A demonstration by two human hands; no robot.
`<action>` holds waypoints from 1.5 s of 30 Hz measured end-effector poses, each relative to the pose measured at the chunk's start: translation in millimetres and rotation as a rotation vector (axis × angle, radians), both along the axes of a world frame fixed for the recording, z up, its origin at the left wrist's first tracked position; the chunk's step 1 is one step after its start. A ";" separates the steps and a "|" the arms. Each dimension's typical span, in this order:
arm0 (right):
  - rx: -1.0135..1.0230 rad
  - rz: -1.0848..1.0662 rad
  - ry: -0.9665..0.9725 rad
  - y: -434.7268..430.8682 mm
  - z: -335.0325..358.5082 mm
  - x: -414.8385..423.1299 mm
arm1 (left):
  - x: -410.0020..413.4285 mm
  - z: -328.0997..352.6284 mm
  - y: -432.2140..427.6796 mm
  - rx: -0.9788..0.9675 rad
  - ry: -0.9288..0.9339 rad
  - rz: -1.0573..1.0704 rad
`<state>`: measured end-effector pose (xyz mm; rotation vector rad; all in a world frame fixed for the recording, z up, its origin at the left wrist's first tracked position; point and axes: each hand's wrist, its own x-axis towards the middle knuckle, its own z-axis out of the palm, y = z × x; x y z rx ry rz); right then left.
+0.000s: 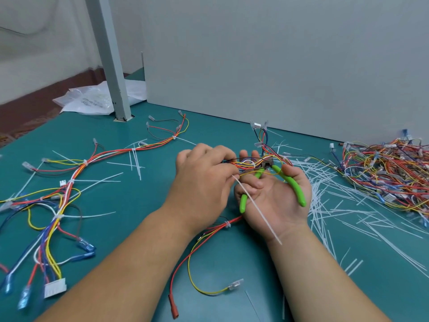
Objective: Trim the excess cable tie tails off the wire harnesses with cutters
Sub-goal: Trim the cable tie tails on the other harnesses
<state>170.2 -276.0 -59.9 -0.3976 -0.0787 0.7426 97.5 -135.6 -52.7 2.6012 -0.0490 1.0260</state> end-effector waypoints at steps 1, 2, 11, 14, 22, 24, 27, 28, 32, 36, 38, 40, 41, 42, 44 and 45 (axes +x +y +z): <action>-0.022 0.000 -0.015 0.9 0.9 0.3 | -0.1 -0.5 0.1 -0.010 -0.011 0.009; -0.047 0.005 -0.034 2.0 1.8 0.7 | 0.2 -0.7 0.4 -0.020 -0.024 0.019; -0.047 0.057 -0.065 6.1 2.5 -3.3 | 0.0 0.5 5.7 -0.045 -0.075 0.083; 0.020 -0.008 -0.015 4.5 3.3 -1.9 | 0.4 0.3 3.2 -0.039 -0.093 0.074; -0.109 0.049 -0.114 7.5 6.5 -4.3 | 3.0 -0.8 6.3 -0.267 -0.156 0.137; -0.109 0.051 -0.111 7.7 6.4 -4.0 | 4.0 0.0 8.5 -0.385 -0.144 0.136; -0.128 0.042 -0.102 7.5 6.8 -3.8 | 5.7 0.0 10.5 -0.495 -0.144 0.109; -0.130 0.036 -0.097 7.8 7.3 -3.7 | 6.3 -0.3 10.3 -0.513 -0.140 0.100; -0.122 -0.018 -0.085 8.9 9.0 -6.2 | 9.0 -0.9 8.8 -0.660 -0.105 0.054; -0.165 -0.116 -0.051 10.8 13.8 -9.8 | 11.6 -1.1 13.2 -0.746 -0.088 0.069; -0.186 -0.142 -0.079 12.9 16.5 -11.7 | 12.4 -1.0 17.2 -0.811 -0.110 0.118; -0.204 -0.165 -0.131 15.1 17.9 -14.0 | 13.0 -1.2 21.2 -0.881 -0.124 0.182; -0.210 -0.174 -0.154 16.0 18.6 -15.0 | 12.9 -0.9 22.5 -0.902 -0.122 0.204; -0.212 -0.178 -0.174 17.0 19.1 -15.6 | 12.9 -0.7 23.9 -0.910 -0.119 0.214; -0.201 -0.152 -0.206 18.3 19.6 -15.8 | 13.0 -1.5 24.6 -0.880 -0.118 0.222; -0.205 -0.116 -0.224 18.4 19.4 -15.5 | 13.1 -2.0 24.8 -0.843 -0.100 0.254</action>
